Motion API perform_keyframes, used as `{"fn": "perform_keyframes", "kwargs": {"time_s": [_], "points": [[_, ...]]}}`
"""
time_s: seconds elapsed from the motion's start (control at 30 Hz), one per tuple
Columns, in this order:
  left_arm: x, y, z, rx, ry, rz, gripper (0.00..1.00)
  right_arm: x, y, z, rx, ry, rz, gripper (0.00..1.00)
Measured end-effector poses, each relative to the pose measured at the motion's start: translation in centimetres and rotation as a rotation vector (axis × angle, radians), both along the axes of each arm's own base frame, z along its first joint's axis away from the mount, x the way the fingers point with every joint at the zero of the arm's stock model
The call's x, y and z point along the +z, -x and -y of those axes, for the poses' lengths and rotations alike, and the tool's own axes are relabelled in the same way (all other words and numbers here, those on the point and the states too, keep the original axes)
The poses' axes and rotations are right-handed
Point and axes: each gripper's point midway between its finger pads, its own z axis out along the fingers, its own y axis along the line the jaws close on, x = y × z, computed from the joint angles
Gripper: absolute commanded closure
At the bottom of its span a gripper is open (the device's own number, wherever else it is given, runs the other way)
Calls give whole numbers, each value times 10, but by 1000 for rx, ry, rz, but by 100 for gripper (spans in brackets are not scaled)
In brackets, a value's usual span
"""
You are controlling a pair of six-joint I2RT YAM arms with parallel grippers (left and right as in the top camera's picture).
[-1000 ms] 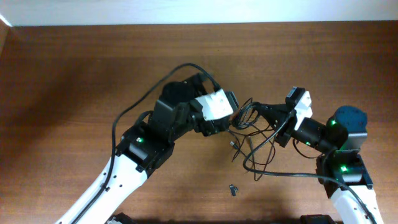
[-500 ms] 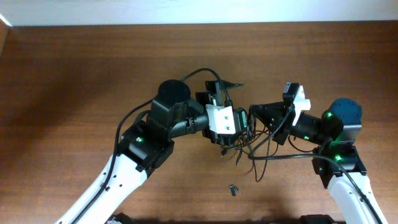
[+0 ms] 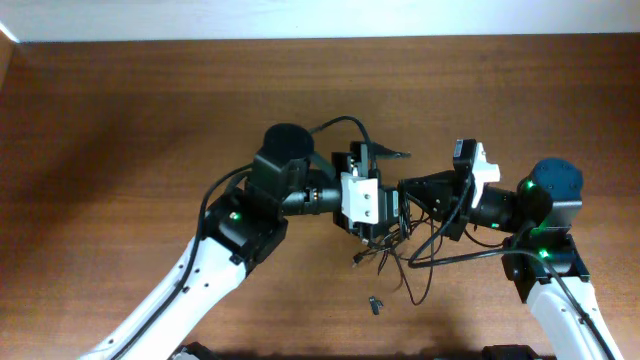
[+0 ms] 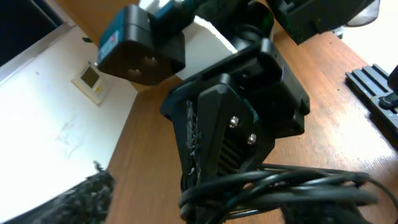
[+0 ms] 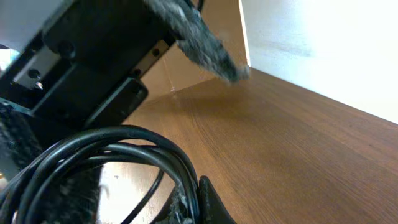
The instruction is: Untangle cables
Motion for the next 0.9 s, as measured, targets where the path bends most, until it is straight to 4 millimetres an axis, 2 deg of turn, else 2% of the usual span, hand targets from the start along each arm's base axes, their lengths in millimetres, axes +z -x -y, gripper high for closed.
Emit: {"fn": "perform_keyframes", "kwargs": {"time_s": [0.03,0.07,0.1,0.13,0.17,0.33,0.37,0.4,0.43,0.47,0.53,0.57,0.63,0.77,0.9], "points": [[-2,-1,2,-5,0,0,51,0,0,0,0,0,0,96],[-4,-3,3,-7,1,-4,76,0,0,0,0,0,0,96],[-5,-3,4,-12,1,-4,88,0,0,0,0,0,0,96],[-5,-3,5,-16,2,-4,97,0,0,0,0,0,0,96],[-4,-3,5,-19,6,0,100,0,2,-1,11,-2,-1,96],[0,-4,6,-24,21,21,100,1,3,-1,19,-4,3,96],[1,-4,6,-25,22,22,100,1,3,-1,19,-4,3,90],[1,-4,6,-25,22,23,100,1,3,-1,19,-4,4,77],[1,-3,6,-28,24,23,100,1,3,-1,19,-4,0,58],[2,-2,7,-39,30,26,100,1,3,-1,18,-4,-1,32],[3,0,8,-51,34,25,100,0,2,-1,10,-4,-7,11],[3,1,8,-55,34,24,100,1,1,0,7,-3,-3,6],[3,2,8,-59,36,23,100,0,-2,1,-14,-4,-17,0],[3,-1,6,-53,37,19,100,-3,-19,7,-123,-11,-85,1],[3,-25,-15,32,41,-7,100,-5,-25,10,-166,-14,-106,1]]}}
